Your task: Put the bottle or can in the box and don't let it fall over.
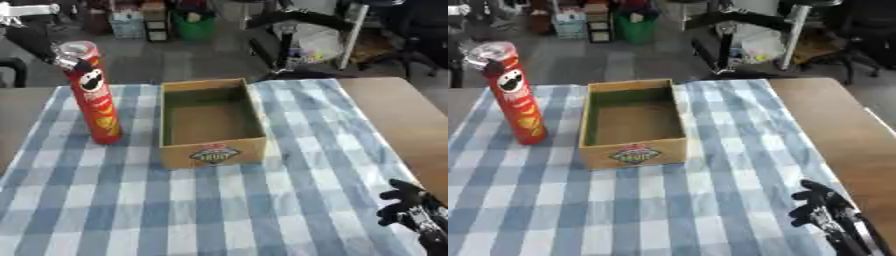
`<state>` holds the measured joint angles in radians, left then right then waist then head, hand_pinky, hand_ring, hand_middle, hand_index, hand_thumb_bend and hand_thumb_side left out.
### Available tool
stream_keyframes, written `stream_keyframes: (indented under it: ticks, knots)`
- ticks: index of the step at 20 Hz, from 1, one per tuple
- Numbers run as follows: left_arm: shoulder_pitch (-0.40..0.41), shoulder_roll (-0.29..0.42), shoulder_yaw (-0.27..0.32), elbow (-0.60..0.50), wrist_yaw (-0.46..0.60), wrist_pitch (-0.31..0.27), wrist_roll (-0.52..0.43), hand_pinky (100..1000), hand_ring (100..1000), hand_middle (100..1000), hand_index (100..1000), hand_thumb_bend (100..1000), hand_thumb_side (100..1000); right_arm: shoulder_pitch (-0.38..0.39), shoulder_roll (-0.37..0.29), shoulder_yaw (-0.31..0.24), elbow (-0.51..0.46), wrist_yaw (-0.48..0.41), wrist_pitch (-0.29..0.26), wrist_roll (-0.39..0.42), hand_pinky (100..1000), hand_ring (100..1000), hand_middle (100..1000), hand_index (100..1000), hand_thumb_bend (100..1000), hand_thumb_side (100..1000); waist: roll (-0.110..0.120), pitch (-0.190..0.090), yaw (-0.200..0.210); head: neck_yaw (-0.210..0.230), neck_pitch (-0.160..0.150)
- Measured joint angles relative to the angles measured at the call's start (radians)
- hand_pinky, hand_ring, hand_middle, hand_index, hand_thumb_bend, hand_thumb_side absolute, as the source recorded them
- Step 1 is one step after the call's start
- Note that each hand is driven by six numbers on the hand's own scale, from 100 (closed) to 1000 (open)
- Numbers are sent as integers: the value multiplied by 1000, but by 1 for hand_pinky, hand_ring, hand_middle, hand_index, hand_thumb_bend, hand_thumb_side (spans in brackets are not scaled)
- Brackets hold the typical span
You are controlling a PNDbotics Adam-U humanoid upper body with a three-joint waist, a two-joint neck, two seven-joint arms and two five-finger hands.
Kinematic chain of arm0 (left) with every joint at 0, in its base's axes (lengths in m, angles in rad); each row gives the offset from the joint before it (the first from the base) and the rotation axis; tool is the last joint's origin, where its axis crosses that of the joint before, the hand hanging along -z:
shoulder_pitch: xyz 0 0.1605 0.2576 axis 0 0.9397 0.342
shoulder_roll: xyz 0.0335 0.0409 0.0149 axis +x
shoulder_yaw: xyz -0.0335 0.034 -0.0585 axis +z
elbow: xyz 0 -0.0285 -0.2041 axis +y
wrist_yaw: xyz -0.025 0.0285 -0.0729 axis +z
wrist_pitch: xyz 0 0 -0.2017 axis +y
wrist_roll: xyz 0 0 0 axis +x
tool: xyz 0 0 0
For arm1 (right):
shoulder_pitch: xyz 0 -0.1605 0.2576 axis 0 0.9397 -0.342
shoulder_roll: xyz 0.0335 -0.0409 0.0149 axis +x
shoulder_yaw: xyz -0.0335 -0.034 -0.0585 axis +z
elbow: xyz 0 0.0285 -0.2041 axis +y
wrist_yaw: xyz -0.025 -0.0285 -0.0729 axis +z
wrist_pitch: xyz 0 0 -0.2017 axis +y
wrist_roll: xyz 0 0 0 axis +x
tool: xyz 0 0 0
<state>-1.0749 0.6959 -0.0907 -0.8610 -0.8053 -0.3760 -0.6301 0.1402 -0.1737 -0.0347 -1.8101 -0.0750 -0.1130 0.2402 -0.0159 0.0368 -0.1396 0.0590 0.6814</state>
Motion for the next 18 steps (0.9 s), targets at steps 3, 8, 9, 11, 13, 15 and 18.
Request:
stream_keyframes:
  ticks: [3,8,9,11,13,15,18]
  knots:
    - [0,-9,11,30,-31,23,35,791,887,914,948,613,612,-6,0,2,0,0,0,1,527,572,655,843,100,641,-2,5,-4,0,-7]
    - [0,-17,25,68,-61,60,78,781,880,908,946,593,616,-8,0,5,0,0,0,2,527,572,655,843,100,642,-3,10,-11,-1,-12]
    - [0,-18,27,73,-66,64,82,778,877,905,946,588,619,-8,0,5,0,0,0,2,527,572,655,843,100,642,-3,11,-12,-2,-13]
    - [0,-18,27,82,-76,68,86,779,875,907,948,576,624,-9,0,5,0,0,0,3,527,572,655,843,100,642,-3,12,-13,-2,-17]
    - [0,-18,27,90,-88,69,83,777,871,906,948,577,627,-13,0,5,0,0,1,4,527,572,655,843,100,641,-3,12,-15,-3,-17]
    - [0,-18,27,95,-102,69,72,767,860,900,947,579,628,-16,0,5,0,-1,0,4,527,572,655,842,100,641,-4,13,-16,-4,-17]
    - [0,-18,27,98,-121,65,49,727,811,870,929,535,618,-16,0,5,0,-1,0,4,526,571,655,842,100,642,-5,15,-17,-4,-17]
